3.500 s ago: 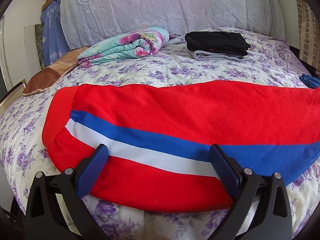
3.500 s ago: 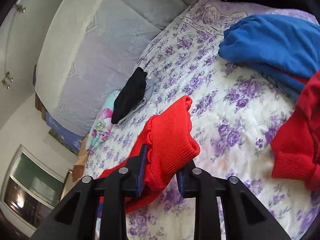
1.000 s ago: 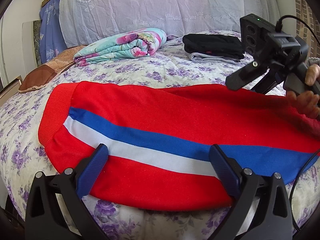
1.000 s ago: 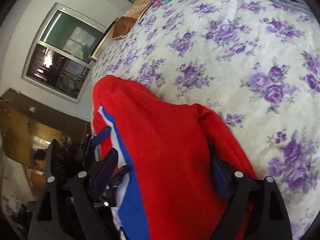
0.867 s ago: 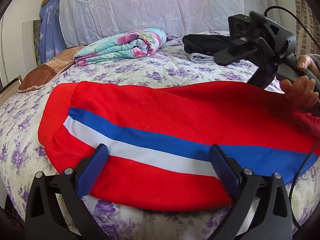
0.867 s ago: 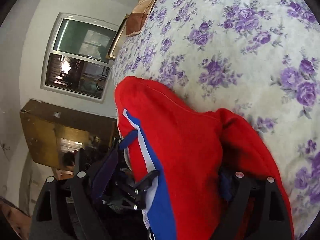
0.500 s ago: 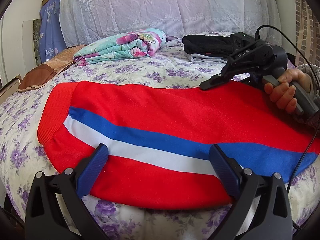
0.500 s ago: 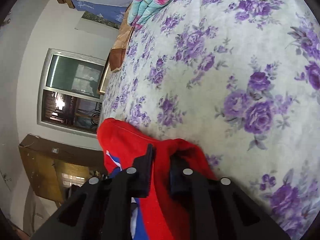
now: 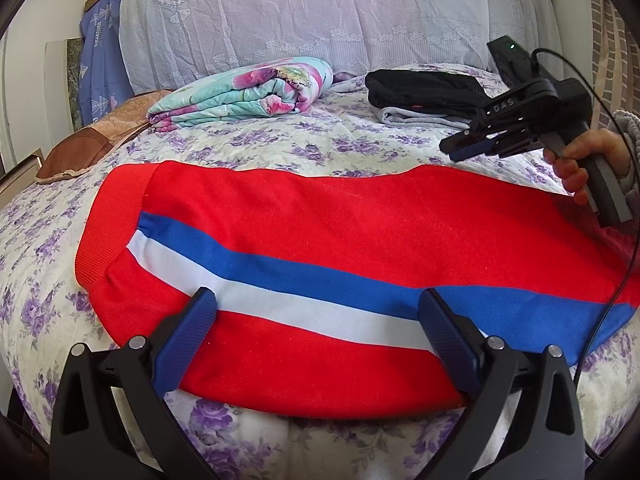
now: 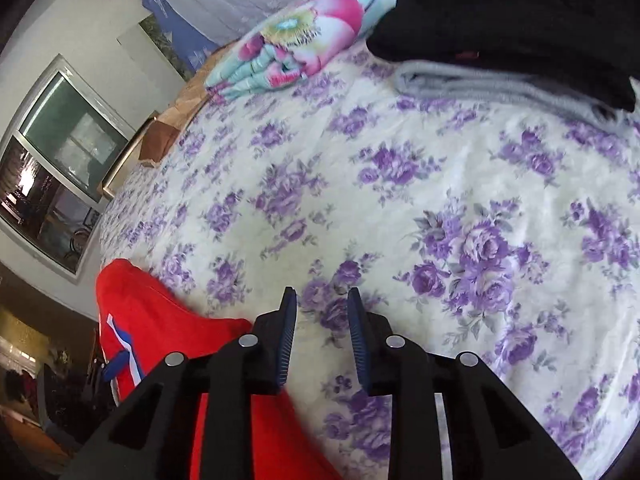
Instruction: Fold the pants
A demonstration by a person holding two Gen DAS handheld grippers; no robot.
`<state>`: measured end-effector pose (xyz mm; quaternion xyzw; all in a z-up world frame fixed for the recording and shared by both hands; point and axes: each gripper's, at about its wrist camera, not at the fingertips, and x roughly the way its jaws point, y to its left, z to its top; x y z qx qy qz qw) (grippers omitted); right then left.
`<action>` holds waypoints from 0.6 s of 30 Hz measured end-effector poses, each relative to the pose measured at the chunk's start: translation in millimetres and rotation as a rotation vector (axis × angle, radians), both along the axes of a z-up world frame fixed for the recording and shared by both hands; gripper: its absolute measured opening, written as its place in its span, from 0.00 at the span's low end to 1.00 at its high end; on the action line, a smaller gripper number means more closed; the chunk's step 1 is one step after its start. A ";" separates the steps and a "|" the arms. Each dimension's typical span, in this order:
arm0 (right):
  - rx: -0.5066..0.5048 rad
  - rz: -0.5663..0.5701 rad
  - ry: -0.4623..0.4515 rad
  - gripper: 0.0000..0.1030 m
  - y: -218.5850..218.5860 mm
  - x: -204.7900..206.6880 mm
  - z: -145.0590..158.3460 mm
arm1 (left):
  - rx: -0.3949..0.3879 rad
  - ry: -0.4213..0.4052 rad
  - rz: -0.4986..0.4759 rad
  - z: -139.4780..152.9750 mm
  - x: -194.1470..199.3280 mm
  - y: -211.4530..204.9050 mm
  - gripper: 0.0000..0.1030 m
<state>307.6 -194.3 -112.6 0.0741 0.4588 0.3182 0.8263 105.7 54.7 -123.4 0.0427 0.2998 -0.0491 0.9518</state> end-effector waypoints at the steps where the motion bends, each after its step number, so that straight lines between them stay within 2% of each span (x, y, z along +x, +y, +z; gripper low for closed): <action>1: -0.008 0.046 -0.043 0.22 8.7 -10.4 7.7 | 0.000 0.000 0.000 0.0 0.0 0.0 0.95; 3: -0.022 0.133 -0.096 0.22 29.4 -34.0 15.9 | 0.001 0.000 0.000 -0.3 -0.8 0.0 0.95; 5: -0.076 0.177 -0.077 0.21 48.0 -44.0 6.8 | 0.001 0.000 0.000 -0.4 -1.2 0.0 0.95; 8: -0.178 0.144 -0.030 0.19 56.4 -35.8 -21.5 | 0.002 -0.001 0.000 -0.4 -1.7 0.1 0.95; 9: -0.167 0.130 -0.002 0.09 54.3 -30.5 -30.2 | 0.001 0.000 0.000 -0.4 -1.7 0.2 0.95; 10: -0.133 0.113 0.009 0.04 48.0 -29.5 -31.1 | 0.001 0.000 0.001 -0.4 -1.8 0.2 0.95; 11: -0.108 0.098 0.028 0.04 44.0 -27.3 -28.4 | 0.002 0.001 0.003 -0.5 -2.1 0.4 0.95; 12: -0.082 0.080 0.021 0.05 39.7 -30.5 -22.7 | 0.004 0.000 0.004 -0.5 -2.5 0.3 0.95; 13: -0.065 0.074 -0.004 0.10 38.4 -36.6 -15.8 | 0.006 0.000 0.005 -0.4 -2.9 0.2 0.95; 15: -0.078 0.089 -0.043 0.11 39.6 -48.0 -7.9 | 0.005 0.000 0.005 -0.4 -2.7 0.4 0.95; 17: -0.113 0.084 -0.021 0.25 39.4 -48.4 -16.5 | 0.007 0.001 0.005 -0.4 -2.6 0.3 0.95; 18: -0.107 0.087 0.009 0.27 37.5 -45.4 -25.7 | 0.006 0.003 0.007 -0.4 -2.6 0.2 0.95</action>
